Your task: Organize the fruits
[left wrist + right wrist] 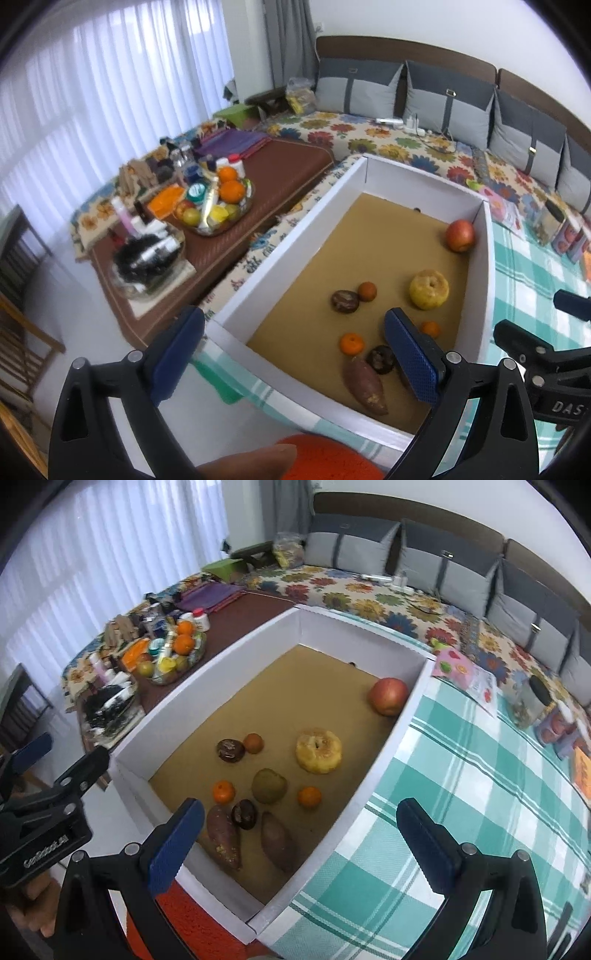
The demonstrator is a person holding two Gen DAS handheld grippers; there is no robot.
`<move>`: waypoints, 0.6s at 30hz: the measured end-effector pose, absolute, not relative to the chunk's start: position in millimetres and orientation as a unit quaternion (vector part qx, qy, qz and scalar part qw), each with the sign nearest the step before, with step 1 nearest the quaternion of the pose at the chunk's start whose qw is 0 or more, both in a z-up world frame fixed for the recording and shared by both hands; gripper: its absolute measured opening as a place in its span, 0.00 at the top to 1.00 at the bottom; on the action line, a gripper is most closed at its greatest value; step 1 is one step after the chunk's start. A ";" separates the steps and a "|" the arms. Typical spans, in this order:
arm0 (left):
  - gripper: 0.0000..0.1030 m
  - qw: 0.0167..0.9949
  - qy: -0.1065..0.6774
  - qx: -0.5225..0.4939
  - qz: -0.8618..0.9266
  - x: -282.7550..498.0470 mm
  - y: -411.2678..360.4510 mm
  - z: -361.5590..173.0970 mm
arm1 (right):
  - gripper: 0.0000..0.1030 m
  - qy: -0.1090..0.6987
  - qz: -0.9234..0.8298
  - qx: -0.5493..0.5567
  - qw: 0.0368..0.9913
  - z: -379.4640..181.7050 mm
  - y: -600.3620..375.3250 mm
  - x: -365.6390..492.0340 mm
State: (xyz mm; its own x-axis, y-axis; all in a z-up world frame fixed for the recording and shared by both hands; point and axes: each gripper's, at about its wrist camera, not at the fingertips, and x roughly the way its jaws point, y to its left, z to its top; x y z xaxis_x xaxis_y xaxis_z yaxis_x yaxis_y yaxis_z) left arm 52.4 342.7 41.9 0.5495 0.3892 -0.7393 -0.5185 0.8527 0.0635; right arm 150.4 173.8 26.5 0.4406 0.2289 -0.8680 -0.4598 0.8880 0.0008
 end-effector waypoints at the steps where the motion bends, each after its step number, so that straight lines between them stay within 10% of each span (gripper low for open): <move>1: 0.04 0.877 0.398 -0.087 0.256 52.0 345.1 41.8 | 0.00 0.486 0.201 -0.119 0.842 28.2 175.9 149.0; 18: 0.04 0.873 0.410 -0.099 0.244 55.6 342.2 41.4 | 0.00 0.439 0.176 -0.150 0.868 57.6 179.2 130.4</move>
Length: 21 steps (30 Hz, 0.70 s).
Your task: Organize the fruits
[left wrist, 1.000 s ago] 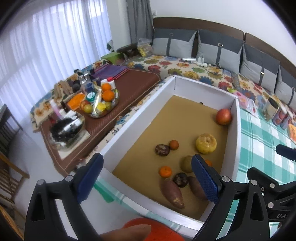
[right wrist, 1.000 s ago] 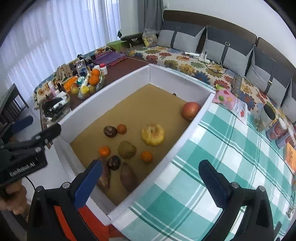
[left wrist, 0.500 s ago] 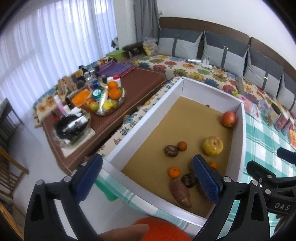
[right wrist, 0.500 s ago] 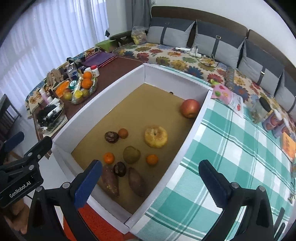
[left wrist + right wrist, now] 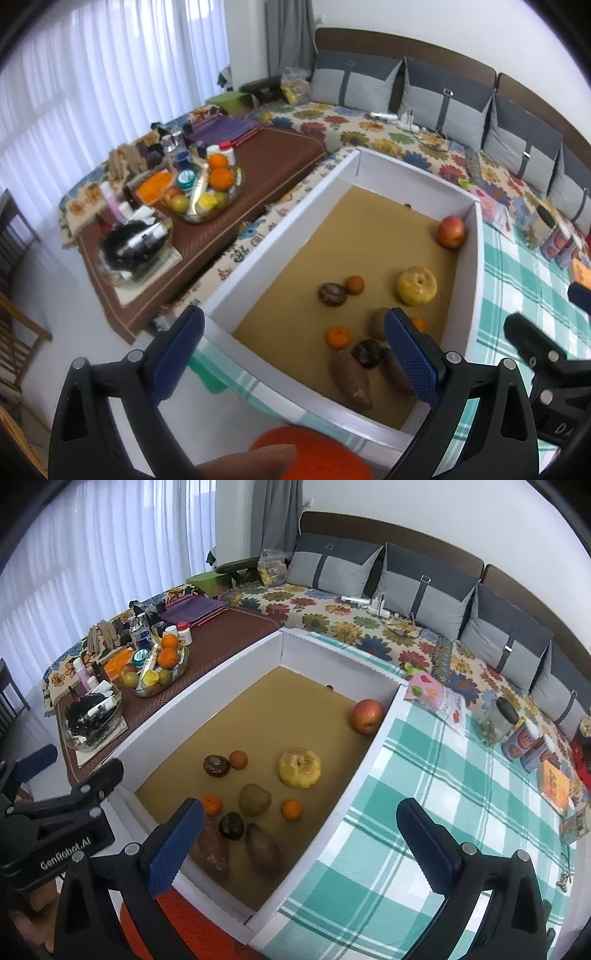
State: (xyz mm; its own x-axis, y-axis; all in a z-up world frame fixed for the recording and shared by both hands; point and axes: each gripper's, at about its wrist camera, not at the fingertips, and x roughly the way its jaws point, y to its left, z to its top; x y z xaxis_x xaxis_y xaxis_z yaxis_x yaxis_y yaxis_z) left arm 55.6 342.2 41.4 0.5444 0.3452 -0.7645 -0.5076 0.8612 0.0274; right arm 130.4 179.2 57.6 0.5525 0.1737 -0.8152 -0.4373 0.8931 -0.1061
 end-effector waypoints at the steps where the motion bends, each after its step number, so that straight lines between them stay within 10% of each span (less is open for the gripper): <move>1: 0.04 0.873 0.410 -0.095 0.245 55.7 340.7 41.1 | 0.00 0.437 0.174 -0.151 0.870 58.7 178.7 130.4; 21: 0.04 0.877 0.390 -0.084 0.267 47.3 342.4 49.8 | 0.00 0.398 0.182 -0.170 0.883 78.8 187.3 109.1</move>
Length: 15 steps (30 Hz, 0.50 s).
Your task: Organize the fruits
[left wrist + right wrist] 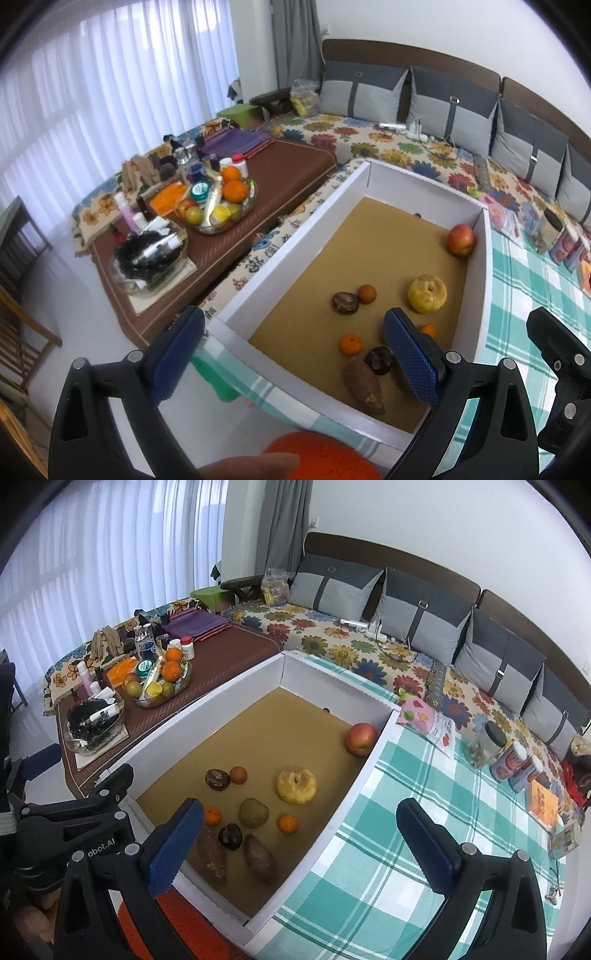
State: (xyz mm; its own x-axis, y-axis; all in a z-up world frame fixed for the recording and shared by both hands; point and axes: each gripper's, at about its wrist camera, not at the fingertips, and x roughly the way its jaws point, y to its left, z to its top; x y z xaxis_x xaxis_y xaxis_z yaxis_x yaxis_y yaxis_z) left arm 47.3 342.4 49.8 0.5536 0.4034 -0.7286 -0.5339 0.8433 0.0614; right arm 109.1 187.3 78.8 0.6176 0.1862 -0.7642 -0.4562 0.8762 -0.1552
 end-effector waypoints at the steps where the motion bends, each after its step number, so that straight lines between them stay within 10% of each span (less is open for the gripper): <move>1: 0.04 0.877 0.389 -0.085 0.268 47.1 342.9 50.4 | 0.00 0.397 0.182 -0.170 0.883 79.0 187.1 108.6; 15: 0.04 0.877 0.389 -0.089 0.266 46.0 345.7 52.7 | 0.00 0.397 0.188 -0.175 0.881 80.4 194.0 104.9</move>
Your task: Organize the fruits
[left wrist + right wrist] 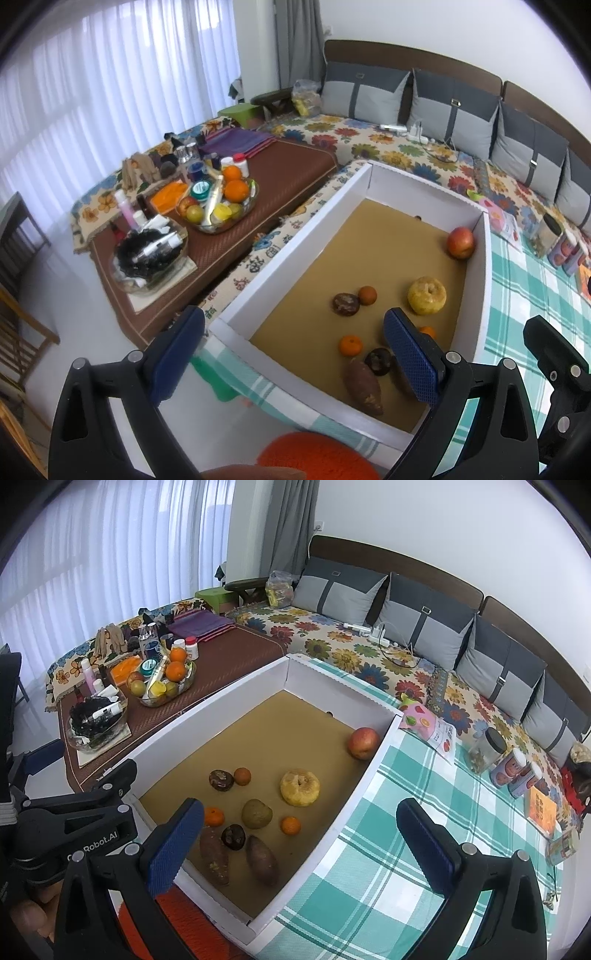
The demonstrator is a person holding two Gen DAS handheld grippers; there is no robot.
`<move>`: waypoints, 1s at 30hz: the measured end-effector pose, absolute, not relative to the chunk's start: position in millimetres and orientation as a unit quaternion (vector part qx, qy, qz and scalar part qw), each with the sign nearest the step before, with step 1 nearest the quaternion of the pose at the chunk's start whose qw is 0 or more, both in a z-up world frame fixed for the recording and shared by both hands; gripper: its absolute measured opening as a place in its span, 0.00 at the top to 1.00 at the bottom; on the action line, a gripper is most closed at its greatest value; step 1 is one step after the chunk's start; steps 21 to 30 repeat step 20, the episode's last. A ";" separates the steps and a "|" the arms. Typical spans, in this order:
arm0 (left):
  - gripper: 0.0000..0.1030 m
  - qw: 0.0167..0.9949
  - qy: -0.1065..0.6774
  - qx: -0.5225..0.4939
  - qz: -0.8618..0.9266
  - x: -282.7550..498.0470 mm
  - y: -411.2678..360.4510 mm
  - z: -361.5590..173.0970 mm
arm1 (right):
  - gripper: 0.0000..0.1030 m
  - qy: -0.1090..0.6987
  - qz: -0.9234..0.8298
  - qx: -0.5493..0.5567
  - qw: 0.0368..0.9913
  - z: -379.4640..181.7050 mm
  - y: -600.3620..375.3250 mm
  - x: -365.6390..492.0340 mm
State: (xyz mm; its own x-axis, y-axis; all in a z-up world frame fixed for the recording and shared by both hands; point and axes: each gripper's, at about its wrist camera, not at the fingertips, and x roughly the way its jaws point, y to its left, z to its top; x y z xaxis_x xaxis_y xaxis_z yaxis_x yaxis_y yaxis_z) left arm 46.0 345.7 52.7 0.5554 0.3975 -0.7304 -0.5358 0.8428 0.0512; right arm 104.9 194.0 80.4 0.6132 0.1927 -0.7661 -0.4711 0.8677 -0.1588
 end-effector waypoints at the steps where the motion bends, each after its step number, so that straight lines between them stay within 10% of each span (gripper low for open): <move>1: 0.04 0.877 0.390 -0.088 0.266 46.0 346.0 52.3 | 0.00 0.399 0.188 -0.175 0.880 79.9 194.3 105.0; 30: 0.04 0.875 0.397 -0.114 0.252 49.8 352.9 41.5 | 0.00 0.424 0.191 -0.162 0.870 61.7 192.0 119.3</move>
